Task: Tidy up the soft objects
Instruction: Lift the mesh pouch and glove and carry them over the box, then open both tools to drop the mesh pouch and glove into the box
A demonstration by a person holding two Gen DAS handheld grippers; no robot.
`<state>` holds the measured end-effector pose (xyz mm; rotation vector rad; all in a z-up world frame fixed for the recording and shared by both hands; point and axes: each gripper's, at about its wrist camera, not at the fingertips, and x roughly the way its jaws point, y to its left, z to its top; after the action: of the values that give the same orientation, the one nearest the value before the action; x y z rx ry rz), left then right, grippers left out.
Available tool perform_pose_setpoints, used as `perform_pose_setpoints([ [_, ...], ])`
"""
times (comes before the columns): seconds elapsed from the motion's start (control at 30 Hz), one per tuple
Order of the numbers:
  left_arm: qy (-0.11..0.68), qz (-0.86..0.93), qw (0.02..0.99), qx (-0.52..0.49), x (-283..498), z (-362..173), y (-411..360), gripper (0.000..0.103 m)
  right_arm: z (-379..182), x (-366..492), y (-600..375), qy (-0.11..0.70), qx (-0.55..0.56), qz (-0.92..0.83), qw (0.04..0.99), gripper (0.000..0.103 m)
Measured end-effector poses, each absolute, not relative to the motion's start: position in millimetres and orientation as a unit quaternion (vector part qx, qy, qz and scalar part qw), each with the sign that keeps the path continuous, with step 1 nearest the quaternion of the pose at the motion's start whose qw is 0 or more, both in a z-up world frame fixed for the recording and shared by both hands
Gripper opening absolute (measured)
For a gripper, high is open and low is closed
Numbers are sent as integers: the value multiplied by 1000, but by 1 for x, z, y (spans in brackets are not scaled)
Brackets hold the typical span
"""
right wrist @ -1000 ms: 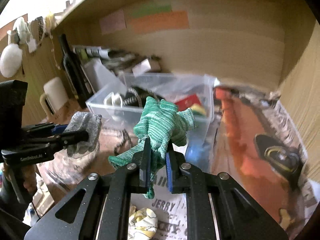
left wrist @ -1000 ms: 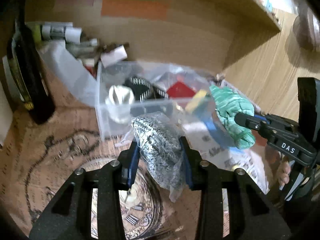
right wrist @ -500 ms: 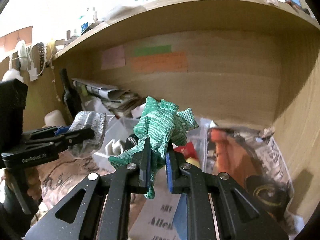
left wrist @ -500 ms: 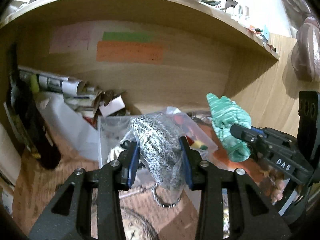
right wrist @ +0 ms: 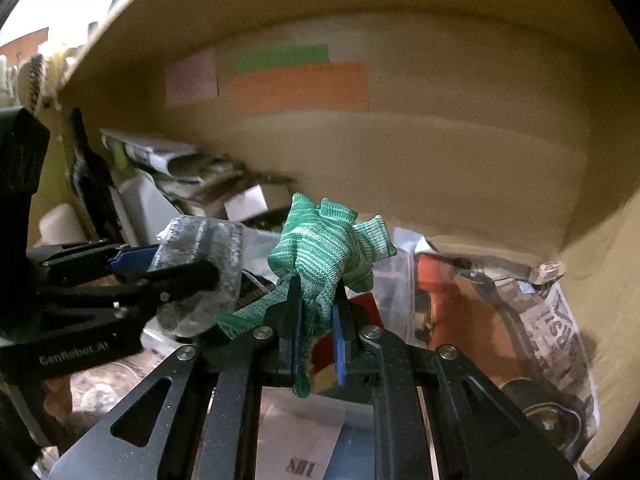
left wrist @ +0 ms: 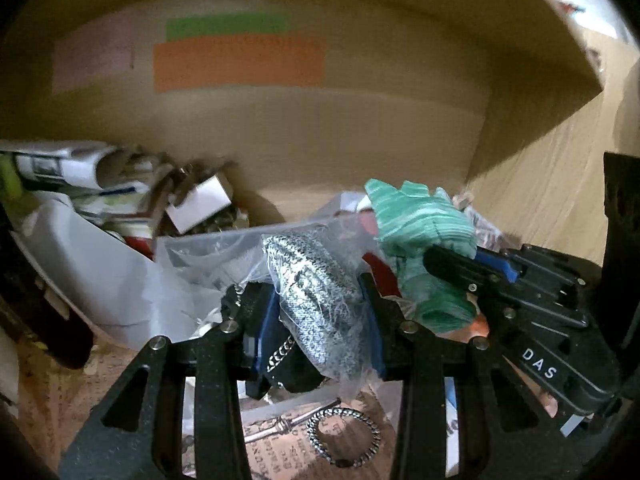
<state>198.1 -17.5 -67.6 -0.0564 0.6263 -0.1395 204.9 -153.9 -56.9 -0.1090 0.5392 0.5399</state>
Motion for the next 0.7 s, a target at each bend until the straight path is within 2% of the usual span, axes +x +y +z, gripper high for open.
perform_pose_setpoints([
  [0.27,357,-71,931,-10,228,-99,-23,38,-87,231,-146,317,-73,257,910,12],
  [0.47,358,-69,931,-1,231,-104,-21,42,-96,239,-144,330,-79,254,906,15],
  [0.63,345,-63,937,10,225,-100,-22,55,-94,240,-145,332,-75,251,906,35],
  [0.7,341,-65,938,7,220,-95,-20,56,-92,238,-146,332,-72,251,906,39],
])
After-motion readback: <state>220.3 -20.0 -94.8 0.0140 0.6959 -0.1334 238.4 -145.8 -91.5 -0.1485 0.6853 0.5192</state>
